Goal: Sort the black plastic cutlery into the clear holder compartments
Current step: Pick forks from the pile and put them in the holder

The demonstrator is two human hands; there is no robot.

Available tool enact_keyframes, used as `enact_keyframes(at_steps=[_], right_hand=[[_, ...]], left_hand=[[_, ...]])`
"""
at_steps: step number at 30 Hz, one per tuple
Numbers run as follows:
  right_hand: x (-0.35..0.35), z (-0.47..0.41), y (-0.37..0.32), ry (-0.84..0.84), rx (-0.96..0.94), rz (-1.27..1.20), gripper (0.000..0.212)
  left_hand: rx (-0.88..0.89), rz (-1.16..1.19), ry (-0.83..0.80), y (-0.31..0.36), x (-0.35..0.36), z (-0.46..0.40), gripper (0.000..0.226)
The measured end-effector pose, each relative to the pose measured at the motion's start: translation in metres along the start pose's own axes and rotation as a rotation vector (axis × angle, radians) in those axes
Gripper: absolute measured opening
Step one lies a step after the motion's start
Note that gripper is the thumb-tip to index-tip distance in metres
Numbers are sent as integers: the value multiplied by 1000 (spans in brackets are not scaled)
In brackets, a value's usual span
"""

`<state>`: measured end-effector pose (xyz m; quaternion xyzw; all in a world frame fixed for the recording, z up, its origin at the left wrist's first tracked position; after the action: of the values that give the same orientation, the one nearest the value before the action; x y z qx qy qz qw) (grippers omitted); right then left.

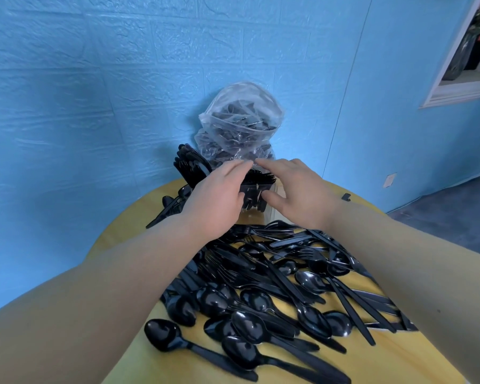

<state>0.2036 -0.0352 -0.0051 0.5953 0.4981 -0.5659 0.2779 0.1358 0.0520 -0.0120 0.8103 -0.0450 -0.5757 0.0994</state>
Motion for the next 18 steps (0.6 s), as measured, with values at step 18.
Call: enact_keyframes(at_steps=[18], right_hand=[[-10, 130, 124, -40, 443, -66, 32]], left_hand=[[112, 3, -278, 92, 54, -5, 31]])
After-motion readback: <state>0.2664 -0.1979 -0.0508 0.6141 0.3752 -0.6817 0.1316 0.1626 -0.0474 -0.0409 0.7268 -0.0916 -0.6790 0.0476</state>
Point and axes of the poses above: each hand's wrist, its own z-axis away from the middle knuckle, its own x-axis out of the palm, y = z × x, the point moved 9 cm from there along -z, towards the middle knuckle, and after that the axes turned 13 degrees about -y, right-handed, at the moved point
